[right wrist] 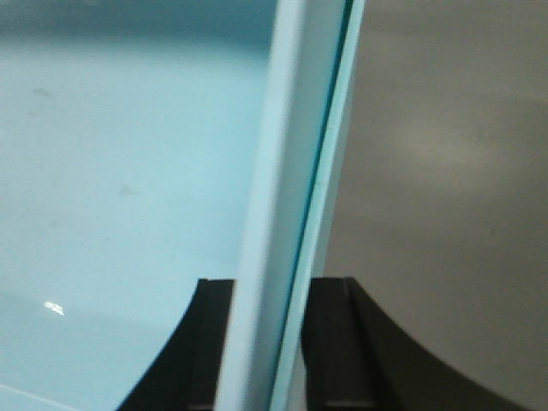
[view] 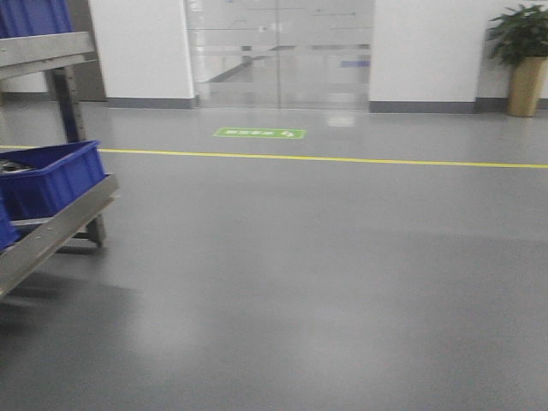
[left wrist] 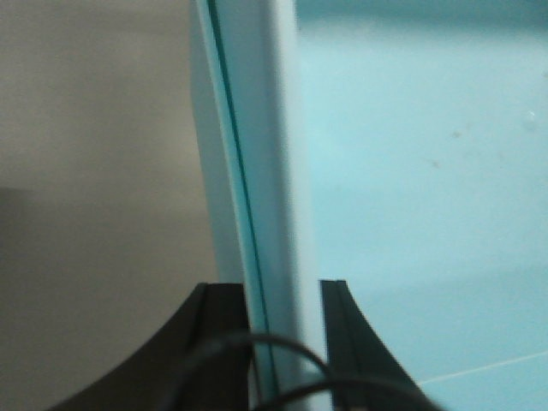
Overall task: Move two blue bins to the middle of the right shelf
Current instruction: 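Turn the base toward the shelf with the red bag bin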
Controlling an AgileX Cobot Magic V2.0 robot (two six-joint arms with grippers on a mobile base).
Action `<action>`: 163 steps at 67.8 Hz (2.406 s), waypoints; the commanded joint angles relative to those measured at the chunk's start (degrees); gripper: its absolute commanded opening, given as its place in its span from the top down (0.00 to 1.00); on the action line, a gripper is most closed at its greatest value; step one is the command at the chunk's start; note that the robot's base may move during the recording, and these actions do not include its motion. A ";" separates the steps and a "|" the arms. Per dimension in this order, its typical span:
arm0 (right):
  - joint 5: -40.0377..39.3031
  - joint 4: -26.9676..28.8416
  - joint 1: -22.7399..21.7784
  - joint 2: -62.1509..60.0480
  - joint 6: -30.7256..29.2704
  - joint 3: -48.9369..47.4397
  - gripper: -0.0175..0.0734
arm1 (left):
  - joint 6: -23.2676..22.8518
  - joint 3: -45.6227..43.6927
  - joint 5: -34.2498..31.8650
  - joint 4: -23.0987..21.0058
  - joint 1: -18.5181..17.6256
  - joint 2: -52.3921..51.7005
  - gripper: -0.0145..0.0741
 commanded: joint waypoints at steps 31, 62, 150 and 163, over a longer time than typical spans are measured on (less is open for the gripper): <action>-4.99 -0.23 -0.37 -0.91 -0.61 -1.03 0.98 | 0.82 -1.03 -4.54 -1.94 -0.03 -1.37 0.96; -4.99 -0.23 -0.37 -0.91 -0.61 -1.03 0.98 | 0.82 -1.03 -4.54 -1.94 -0.03 -1.37 0.96; -4.99 -0.23 -0.37 -0.91 -0.61 -1.03 0.98 | 0.82 -1.03 -4.54 -1.94 -0.03 -1.37 0.96; -4.99 -0.23 -0.37 -0.91 -0.61 -1.03 0.98 | 0.82 -1.03 -4.54 -1.94 -0.03 -1.37 0.96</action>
